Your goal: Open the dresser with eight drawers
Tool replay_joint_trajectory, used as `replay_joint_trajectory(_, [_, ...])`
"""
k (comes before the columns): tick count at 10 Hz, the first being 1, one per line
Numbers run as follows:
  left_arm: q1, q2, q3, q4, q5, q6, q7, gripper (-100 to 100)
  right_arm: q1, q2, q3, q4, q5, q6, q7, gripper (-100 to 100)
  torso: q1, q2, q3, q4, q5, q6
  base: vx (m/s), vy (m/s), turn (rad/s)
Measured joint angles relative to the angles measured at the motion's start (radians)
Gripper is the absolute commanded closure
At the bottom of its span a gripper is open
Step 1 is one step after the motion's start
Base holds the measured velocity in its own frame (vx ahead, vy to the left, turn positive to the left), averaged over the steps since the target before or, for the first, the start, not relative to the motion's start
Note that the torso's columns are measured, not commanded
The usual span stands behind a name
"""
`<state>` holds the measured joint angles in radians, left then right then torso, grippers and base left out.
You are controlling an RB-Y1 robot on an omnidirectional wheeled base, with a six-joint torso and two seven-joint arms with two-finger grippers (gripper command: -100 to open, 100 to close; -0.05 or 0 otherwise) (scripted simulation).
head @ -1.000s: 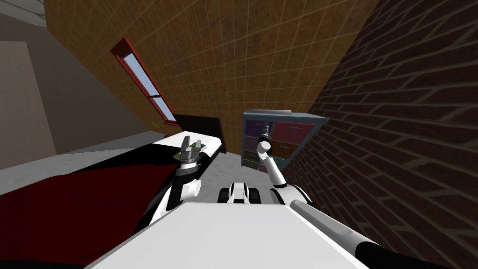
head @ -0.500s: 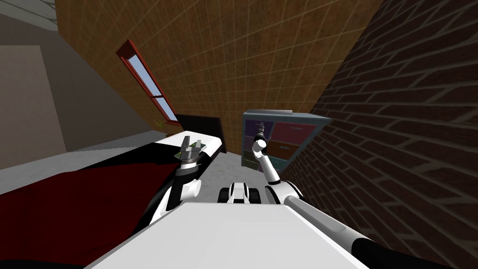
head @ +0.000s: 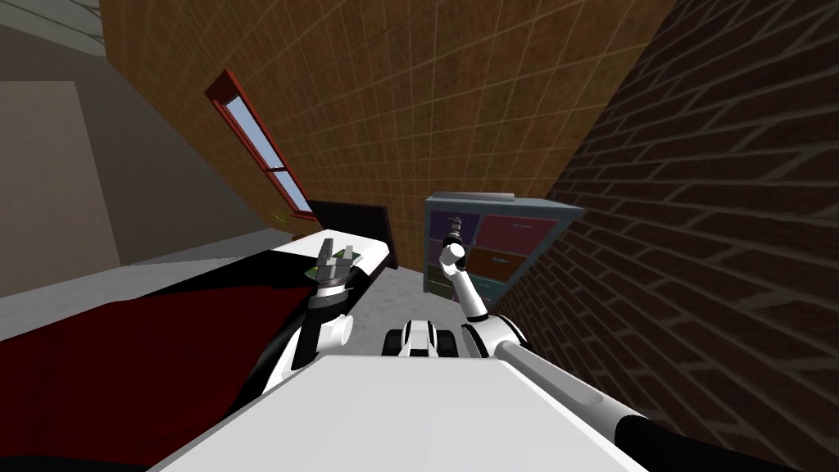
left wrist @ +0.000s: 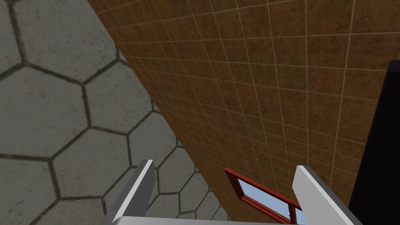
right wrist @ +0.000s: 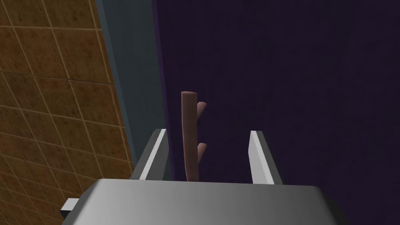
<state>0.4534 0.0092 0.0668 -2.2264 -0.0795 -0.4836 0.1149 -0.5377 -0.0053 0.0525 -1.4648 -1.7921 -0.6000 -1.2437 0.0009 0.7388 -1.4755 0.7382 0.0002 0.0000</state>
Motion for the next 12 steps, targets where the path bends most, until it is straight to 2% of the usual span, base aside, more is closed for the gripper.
replay_joint_trajectory(5, [0.0, 0.0, 0.0, 0.0, 0.0, 0.0, 0.0, 0, -0.014, 0.015, 0.007, -0.004, -0.004, -0.011, 0.02, 100, -0.002, 0.0, 0.0, 0.0, -0.001, 0.0, -0.171, 0.037, -0.007])
replay_joint_trajectory(6, [0.0, 0.0, 0.0, 0.0, 0.0, 0.0, 0.0, 0, -0.014, 0.016, 0.007, -0.004, -0.005, -0.012, 0.021, -100, -0.002, -0.007, -0.004, -0.002, -0.001, 0.0, -0.019, -0.002, 0.008])
replay_joint_trajectory(12, [0.0, 0.0, 0.0, 0.0, 0.0, 0.0, 0.0, 0, -0.016, -0.112, 0.013, 0.003, -0.007, -0.01, 0.016, -100, -0.001, 0.001, 0.001, 0.0, 0.0, 0.0, 0.02, -0.032, 0.013])
